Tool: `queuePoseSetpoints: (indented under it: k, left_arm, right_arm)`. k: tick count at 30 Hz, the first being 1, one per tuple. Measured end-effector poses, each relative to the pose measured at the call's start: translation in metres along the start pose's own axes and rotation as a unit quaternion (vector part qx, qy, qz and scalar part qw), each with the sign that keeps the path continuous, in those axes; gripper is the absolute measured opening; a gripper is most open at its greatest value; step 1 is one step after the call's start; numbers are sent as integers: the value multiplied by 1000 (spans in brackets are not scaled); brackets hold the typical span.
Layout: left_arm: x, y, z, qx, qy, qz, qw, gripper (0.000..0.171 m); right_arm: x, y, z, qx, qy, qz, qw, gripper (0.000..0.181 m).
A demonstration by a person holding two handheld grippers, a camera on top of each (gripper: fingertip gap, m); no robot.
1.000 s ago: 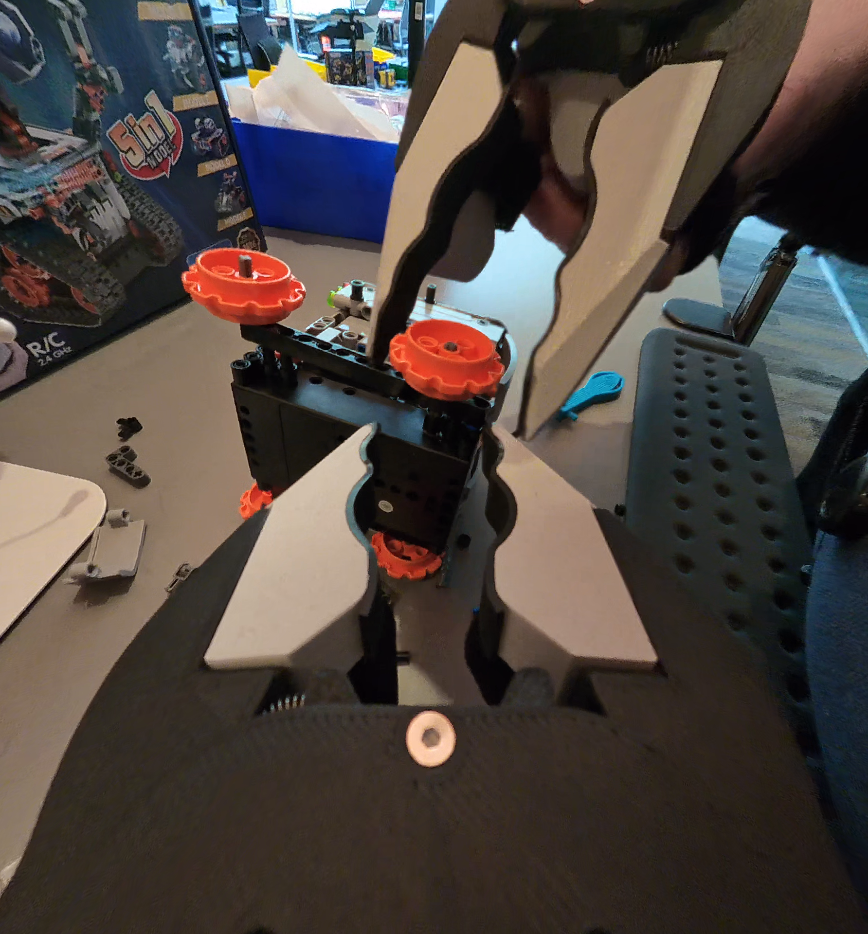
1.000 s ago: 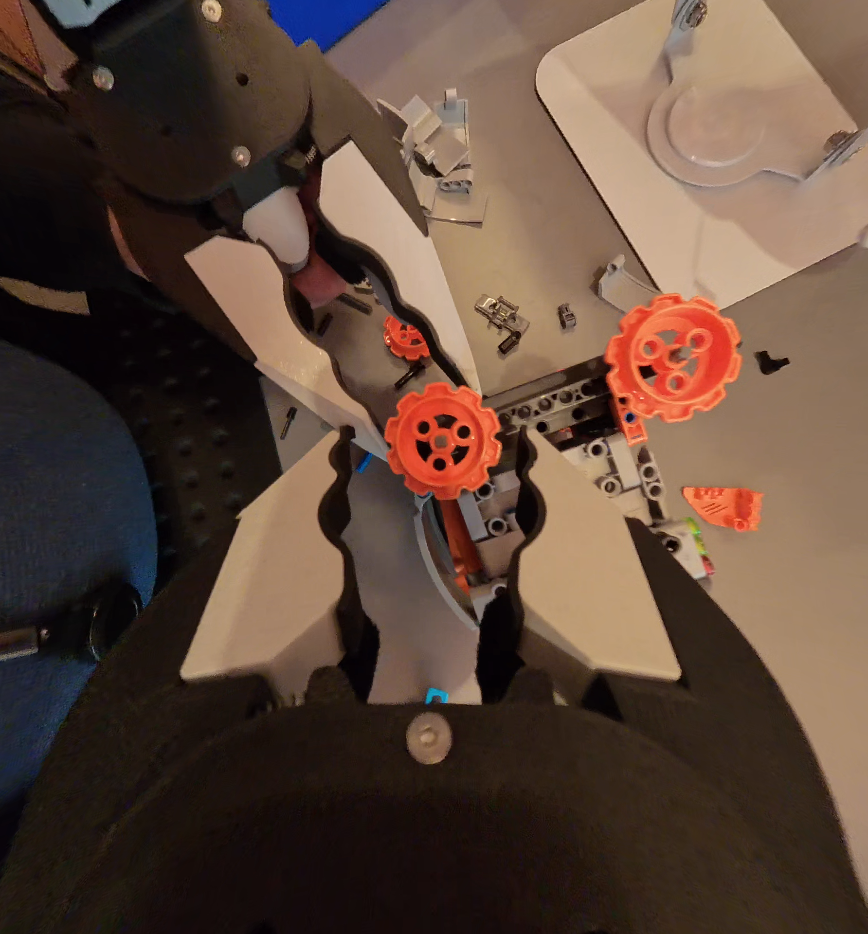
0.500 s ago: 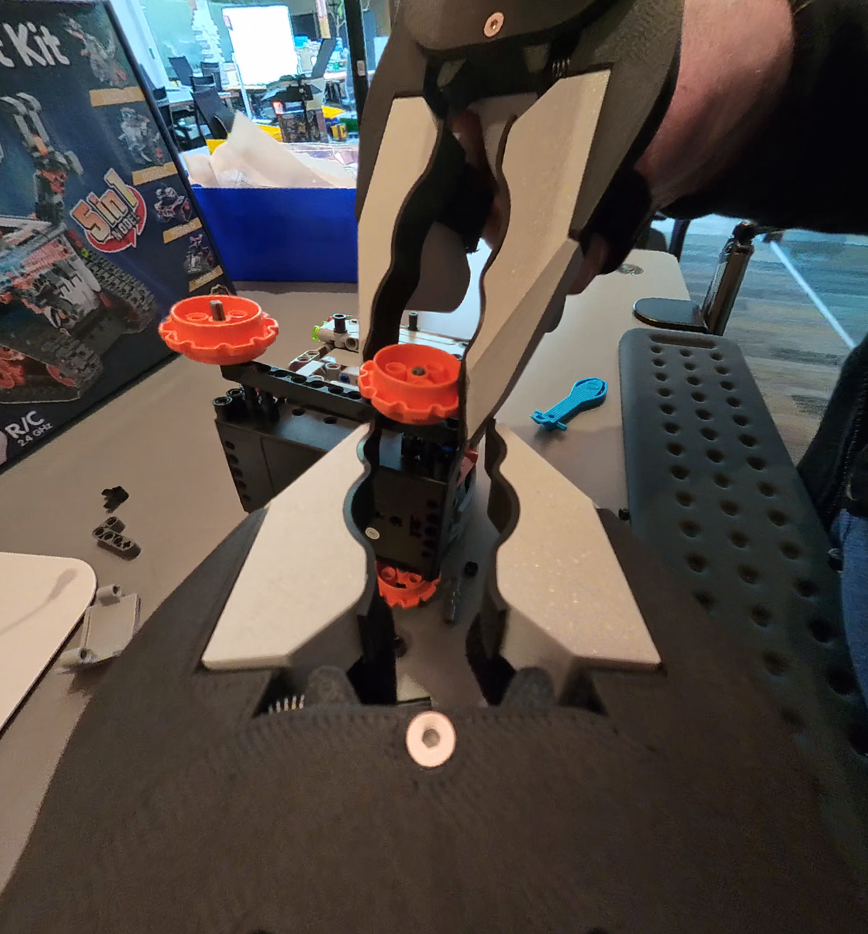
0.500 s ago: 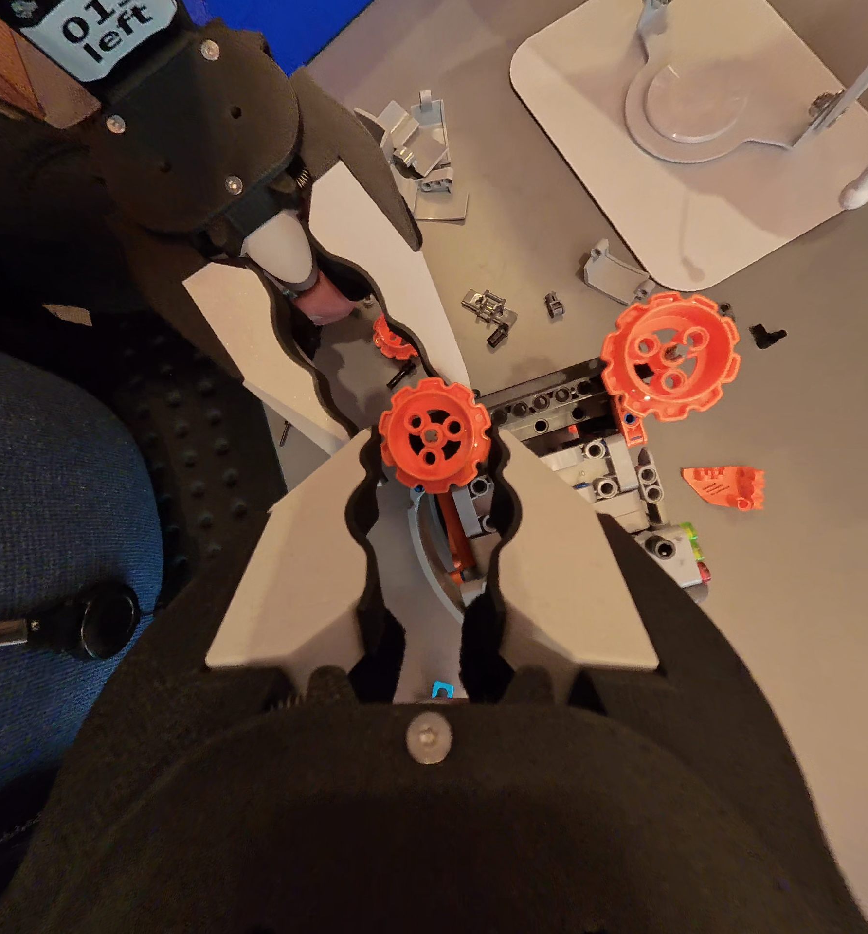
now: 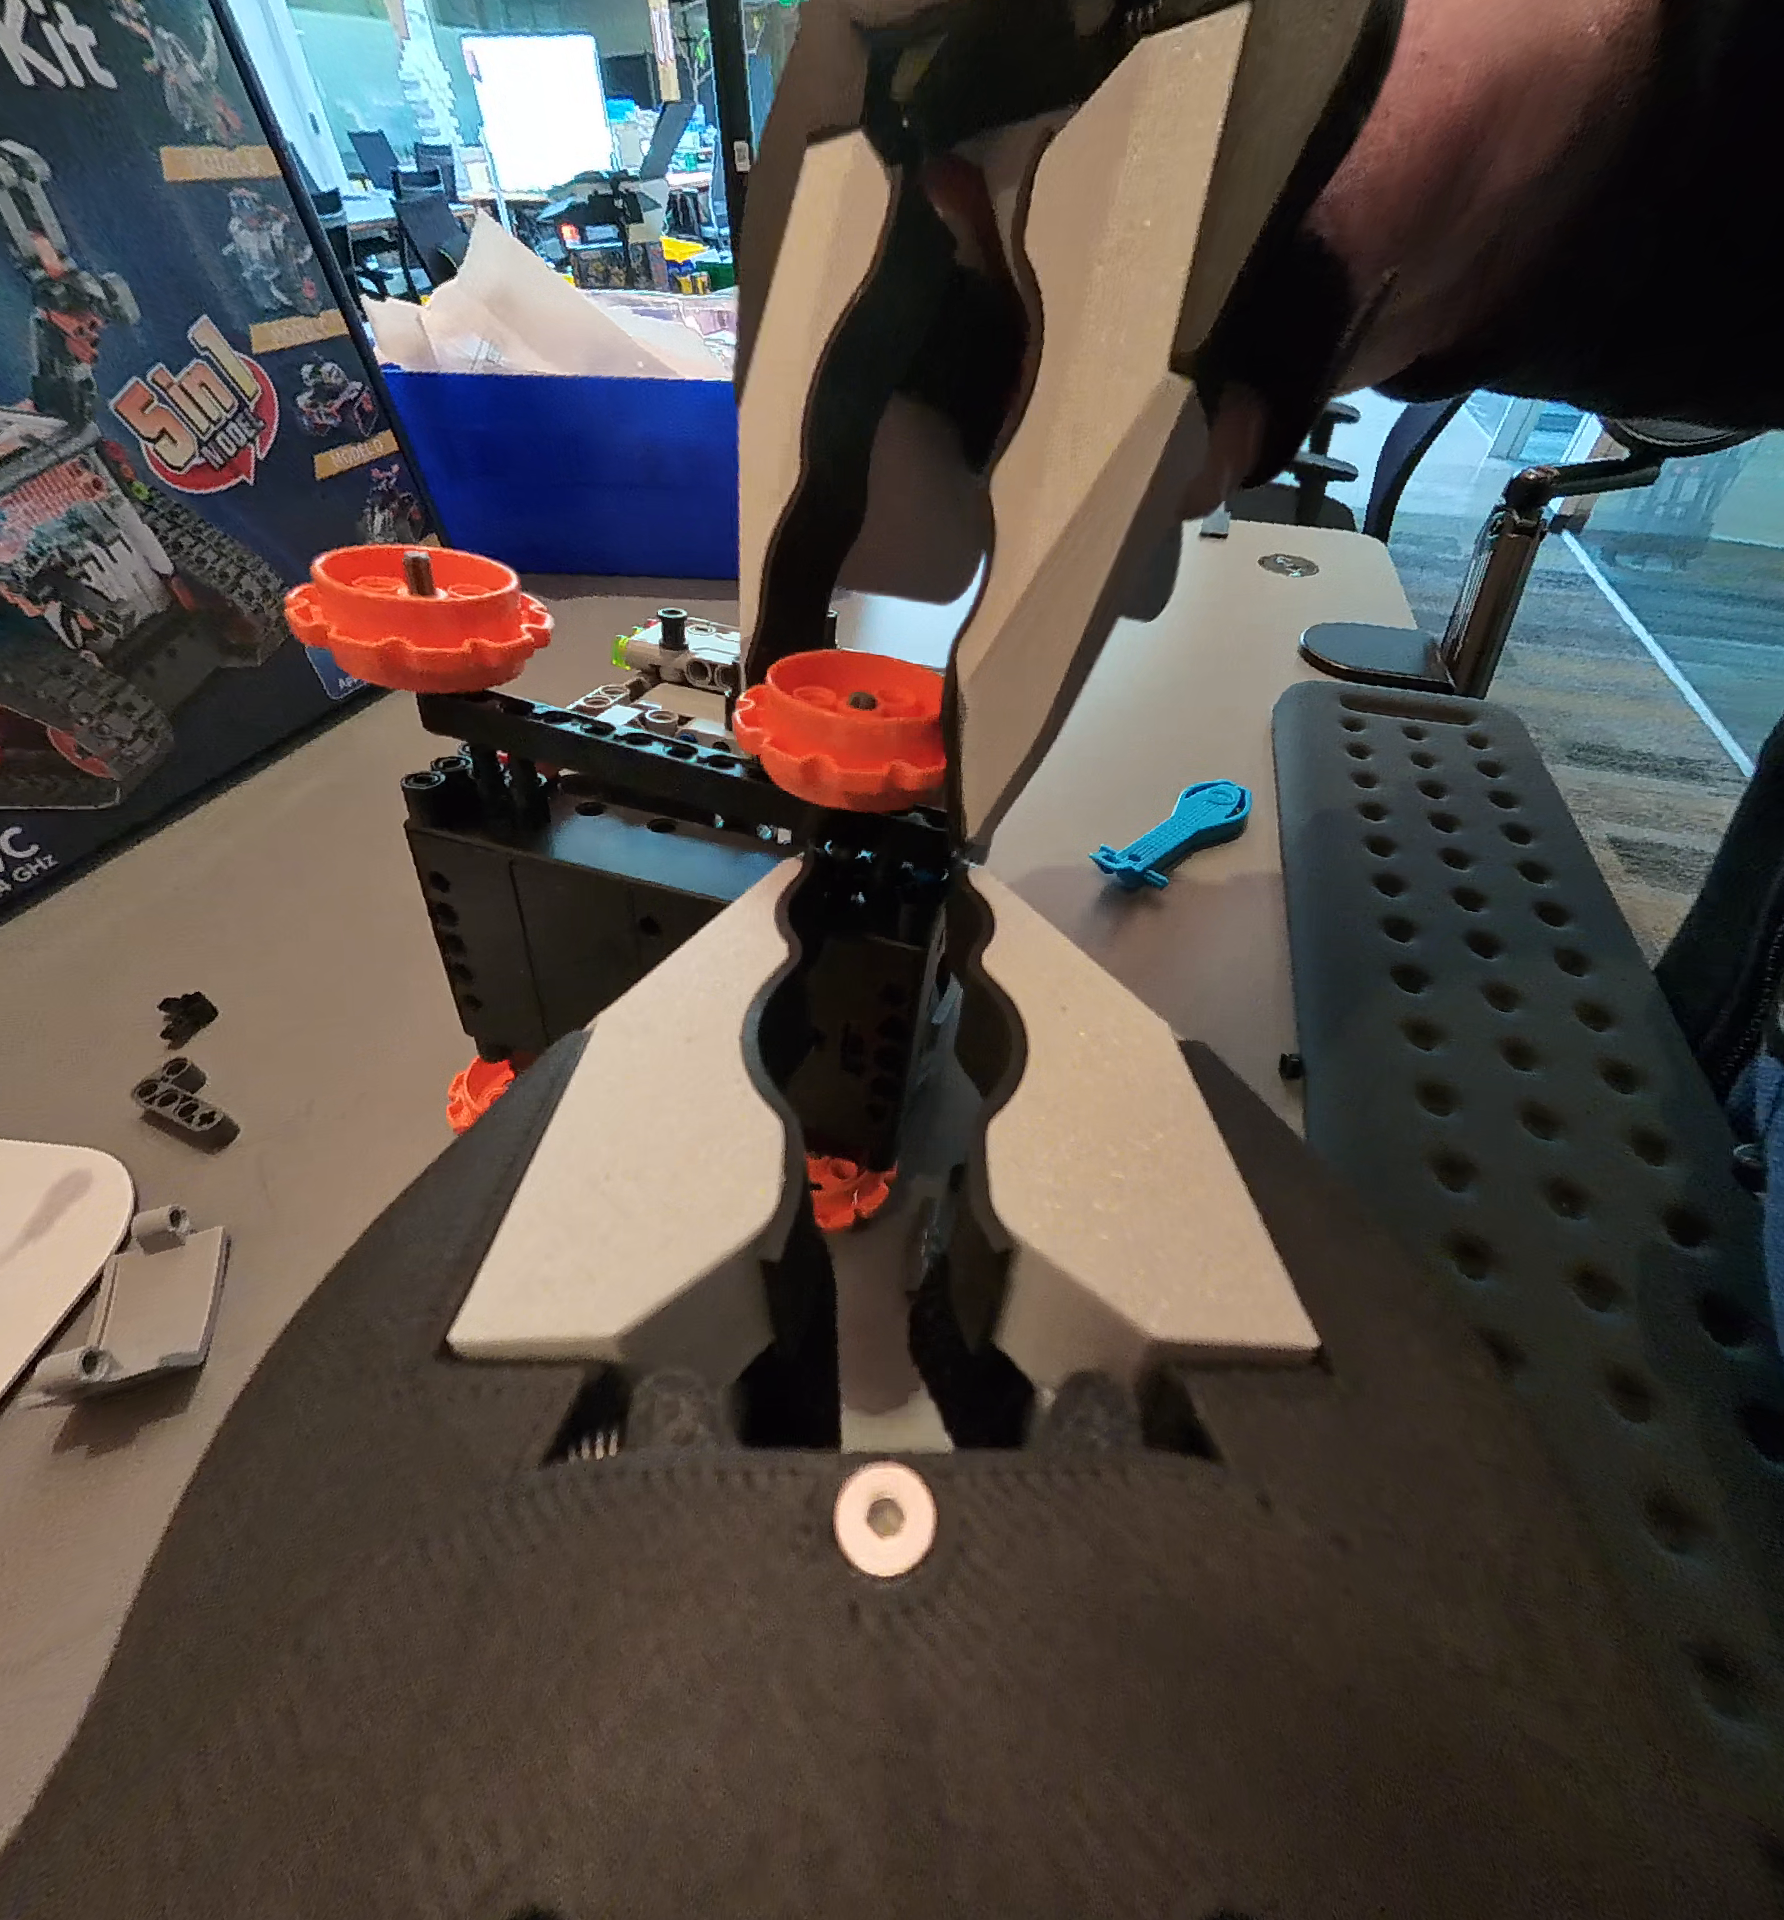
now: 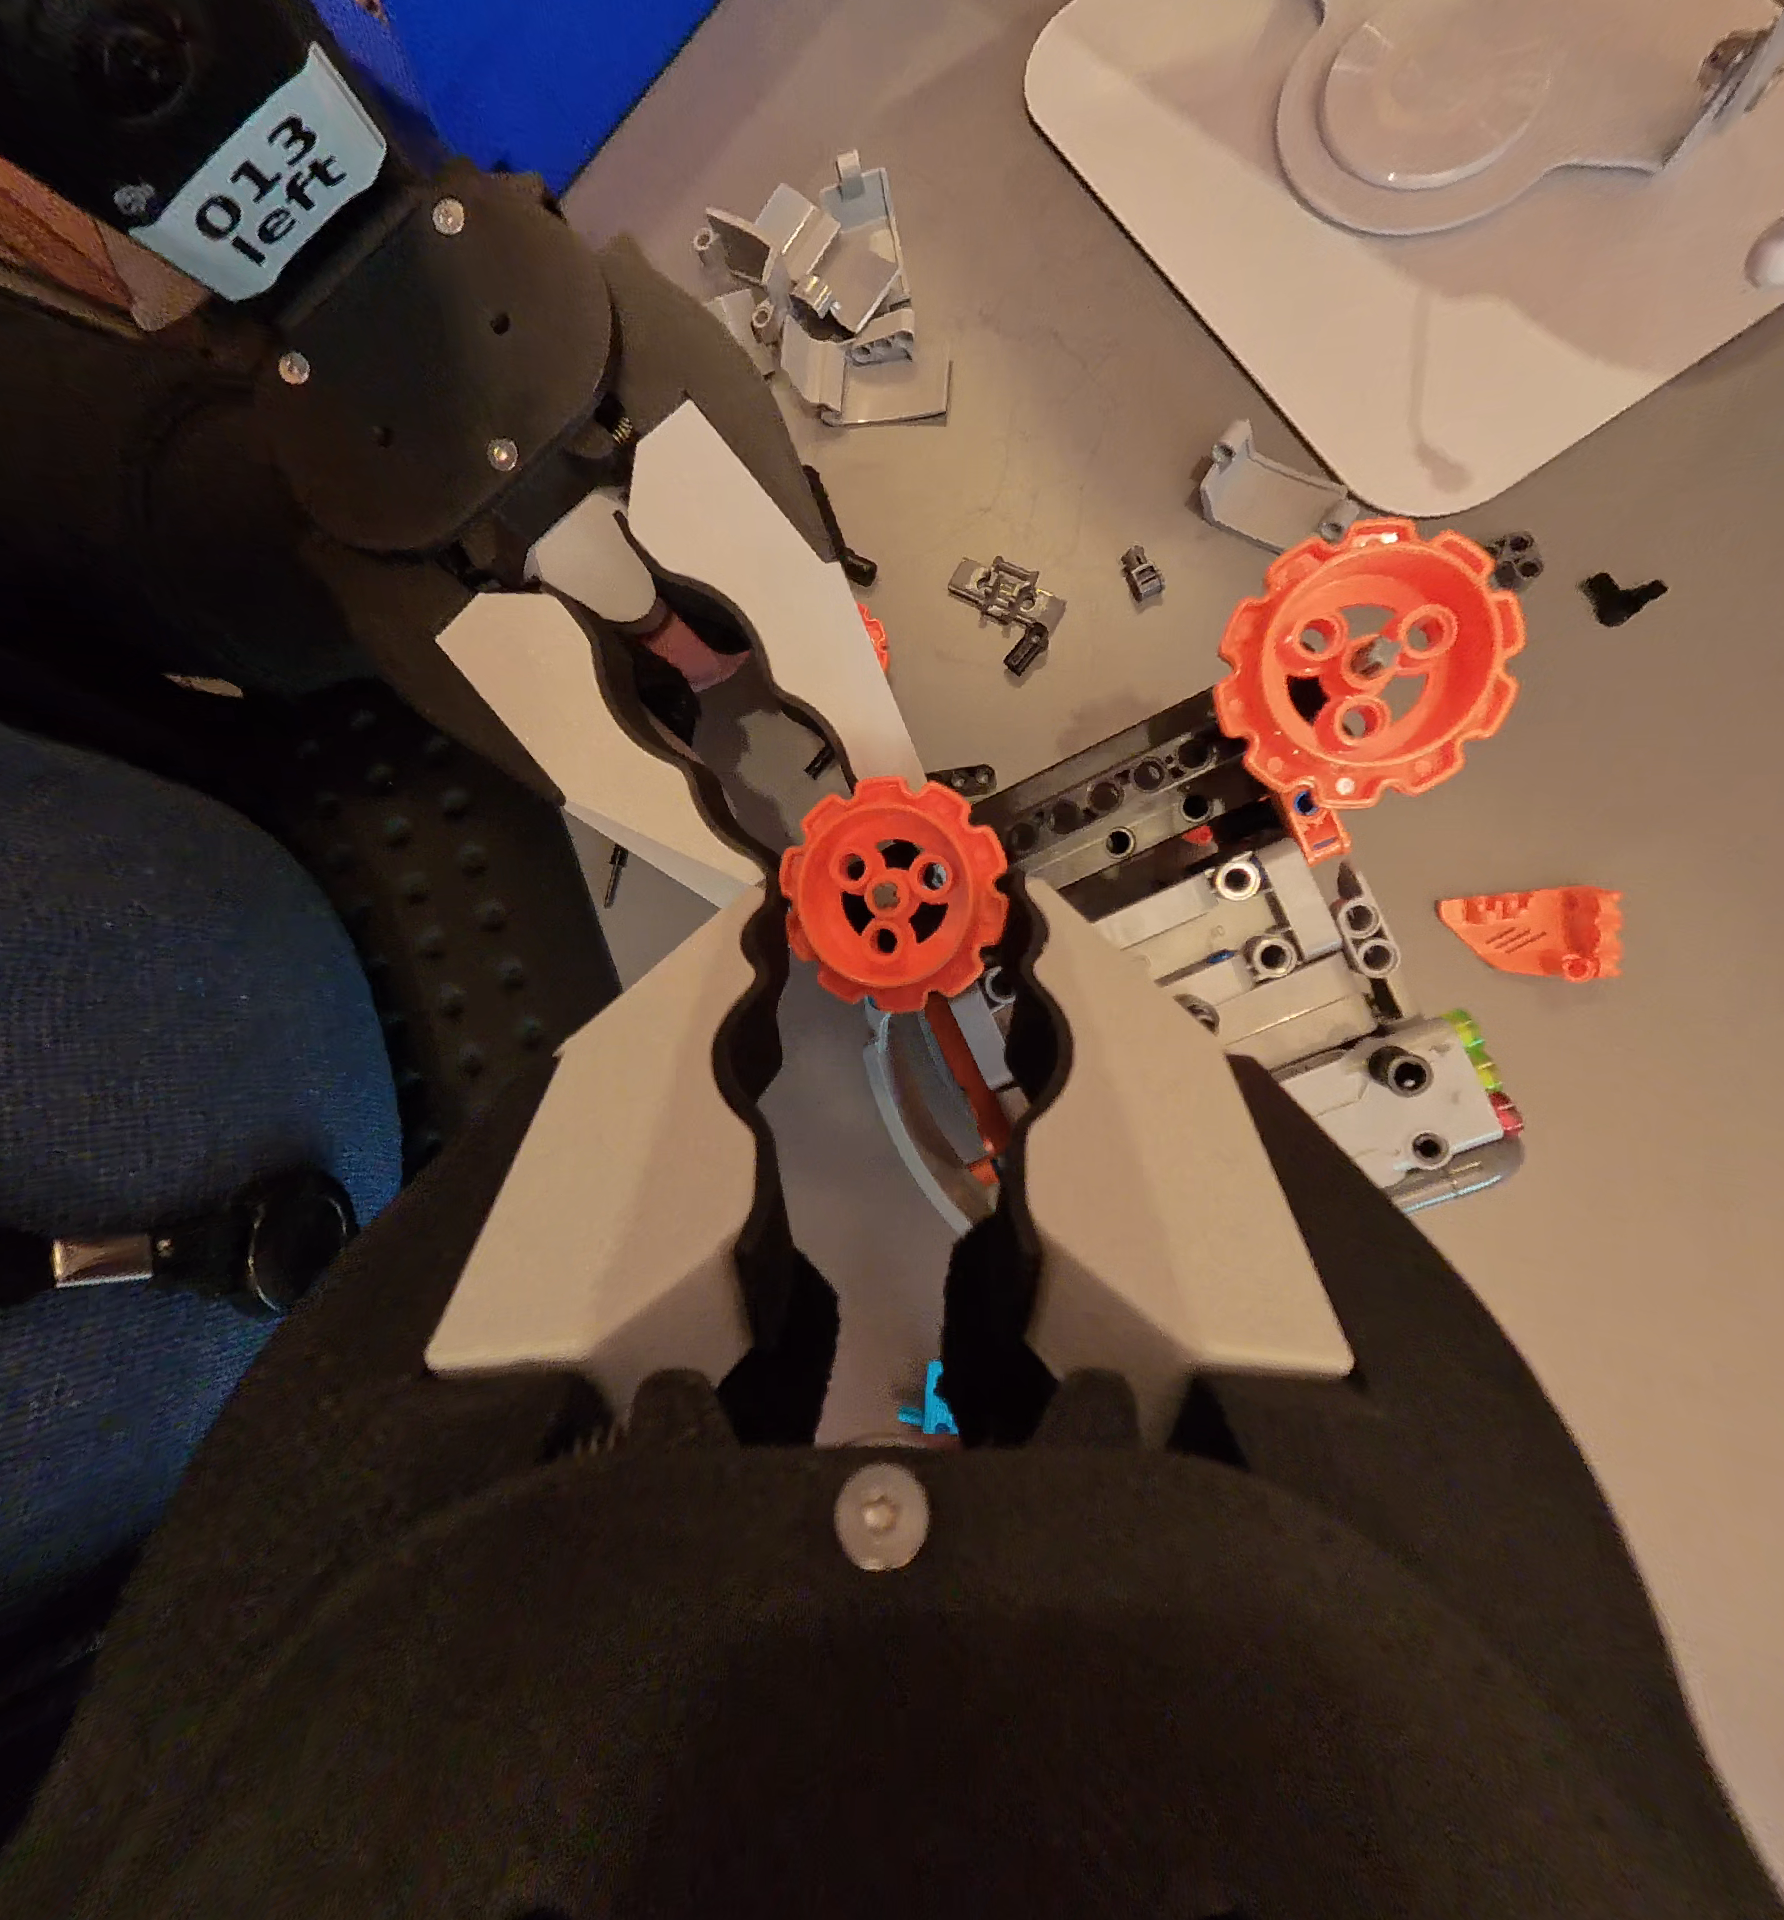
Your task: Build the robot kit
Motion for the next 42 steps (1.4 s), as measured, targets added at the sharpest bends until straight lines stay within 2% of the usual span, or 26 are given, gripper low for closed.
queuePoseSetpoints:
  k: [4,8,11,15,19,22,24,25,27,30,34,37,42]
  left_arm:
    - [0,1,0,-1,-2,2,1000,24]
    - [-2,3,3,-1,10,2,1000,24]
    - [-4,3,3,-8,17,5,1000,24]
    - [-18,0,5,-27,39,-7,999,24]
    - [-45,-6,1,-26,77,-47,996,20]
    - [-64,-5,-2,-10,105,-86,991,14]
    - [-67,-1,-4,21,107,-118,987,15]
    - [-67,2,-6,19,107,-126,986,22]
    - [-67,10,-2,42,107,-129,985,23]
    - [-69,23,3,64,109,-136,983,25]
    - [-70,40,8,100,102,-155,978,27]
    - [-64,53,14,126,115,-187,968,26]
    - [-66,57,12,135,117,-191,965,25]
  right_arm:
    - [1,-1,0,1,22,3,1000,39]
    - [2,-5,-8,38,-49,-14,998,38]
    - [3,-8,-4,17,-43,0,999,39]
    - [10,-15,7,-59,15,79,995,39]
    - [19,-24,20,-153,79,177,969,39]
    - [26,-24,27,-222,128,249,934,39]
    - [35,-22,31,-236,146,269,922,39]
    - [41,-21,33,-242,155,276,917,40]
    - [54,-20,36,-266,171,297,901,40]
    - [70,-24,39,-275,178,310,893,40]
    - [91,-26,44,-266,188,303,896,40]
    - [104,-21,41,-230,178,258,921,40]
    - [102,-35,38,-145,161,237,947,44]
Point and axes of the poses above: each gripper's, where its closed fingertips meet, y out along the fingers, x out of its underside, z = x × y across the jaws, the point moved 9 cm from there along -y, back along the fingers, and after that the axes turned 12 degrees about y, right-handed, at the moved point
